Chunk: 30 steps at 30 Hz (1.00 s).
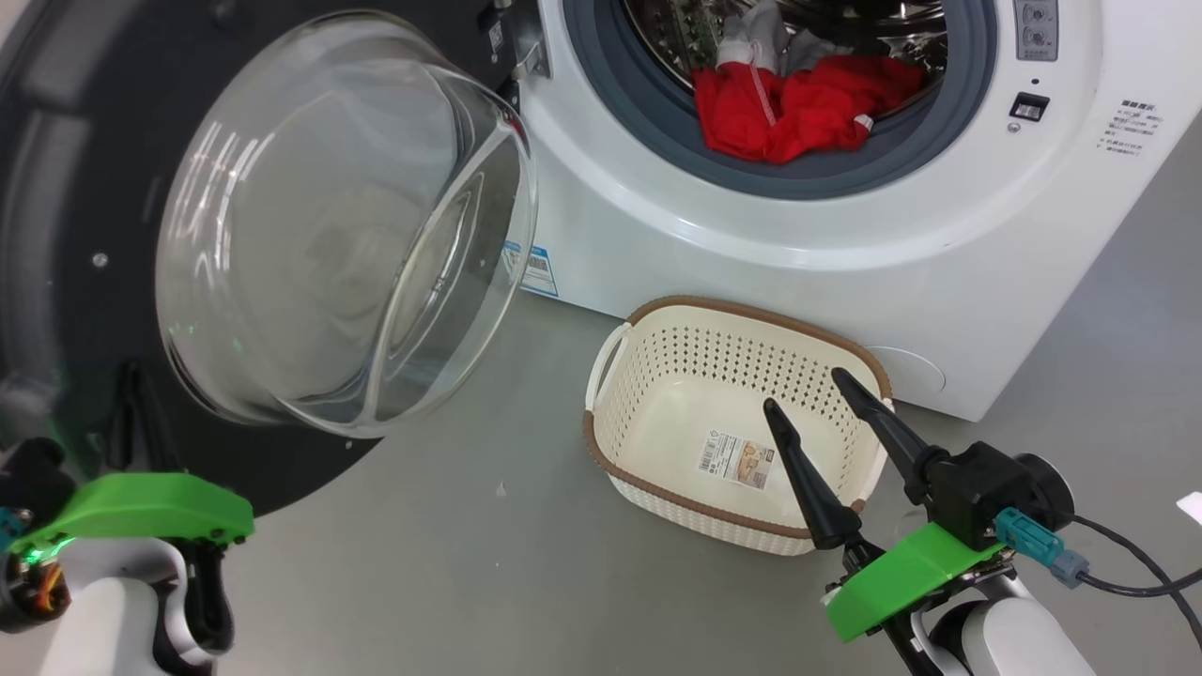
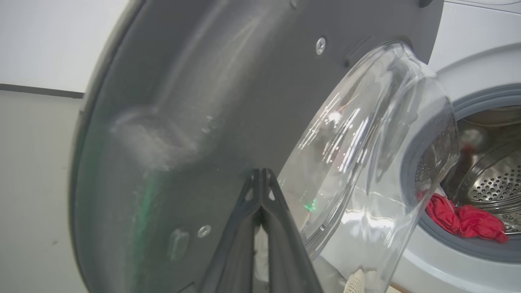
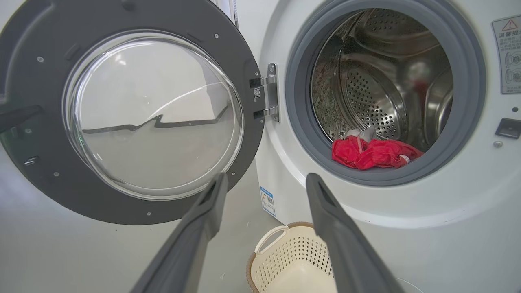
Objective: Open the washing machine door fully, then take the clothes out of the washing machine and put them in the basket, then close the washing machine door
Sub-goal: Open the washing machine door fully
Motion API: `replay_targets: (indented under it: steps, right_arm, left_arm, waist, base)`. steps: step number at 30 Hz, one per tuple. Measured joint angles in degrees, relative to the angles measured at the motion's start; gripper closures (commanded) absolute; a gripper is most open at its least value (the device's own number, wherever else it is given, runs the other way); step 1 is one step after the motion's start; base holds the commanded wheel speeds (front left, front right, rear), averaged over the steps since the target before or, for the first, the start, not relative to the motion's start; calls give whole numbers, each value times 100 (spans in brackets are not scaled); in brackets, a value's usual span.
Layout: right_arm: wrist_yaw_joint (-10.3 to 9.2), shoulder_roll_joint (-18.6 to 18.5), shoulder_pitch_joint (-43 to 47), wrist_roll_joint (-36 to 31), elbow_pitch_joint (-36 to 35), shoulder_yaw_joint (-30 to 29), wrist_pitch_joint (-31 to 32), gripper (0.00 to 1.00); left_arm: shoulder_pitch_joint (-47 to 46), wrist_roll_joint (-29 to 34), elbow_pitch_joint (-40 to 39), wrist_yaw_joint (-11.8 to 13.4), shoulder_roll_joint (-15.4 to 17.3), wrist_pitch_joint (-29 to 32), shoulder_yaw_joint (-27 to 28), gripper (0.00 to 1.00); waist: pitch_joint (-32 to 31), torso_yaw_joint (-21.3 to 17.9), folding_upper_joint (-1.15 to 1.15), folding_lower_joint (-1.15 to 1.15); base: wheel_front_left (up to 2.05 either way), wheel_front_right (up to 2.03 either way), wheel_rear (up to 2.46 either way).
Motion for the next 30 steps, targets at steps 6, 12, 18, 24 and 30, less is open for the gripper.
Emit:
replay_targets:
  steps: [6, 12, 18, 24, 30]
  right_arm:
    - [0, -2, -1, -51, -69, -16, 64, 0]
    - [0, -3, -1, -77, -119, -42, 112, 0]
    - [0, -3, -1, -111, -148, -38, 164, 0]
    - [0, -3, -2, -111, -151, -21, 182, 0]
    - [0, -3, -2, -111, -149, -14, 182, 0]
  left_arm:
    - [-205, 207, 225, -181, -99, 0, 439, 100]
    - [-417, 319, 510, -388, -199, -1, 907, 100]
    - [-602, 463, 778, -558, -265, -26, 1271, 100]
    - [-811, 668, 1123, -734, -275, -27, 1630, 100]
    - [-858, 847, 1326, -791, -274, -27, 1863, 100]
  waist:
    - [83, -33, 0, 0]
    - [123, -61, 0, 0]
    - [169, -105, 0, 0]
    - [173, -178, 0, 0]
    - [151, -248, 0, 0]
  base:
    - [0, 0, 0]
    - [0, 0, 0]
    - [0, 0, 0]
    - [0, 0, 0]
    - [0, 0, 0]
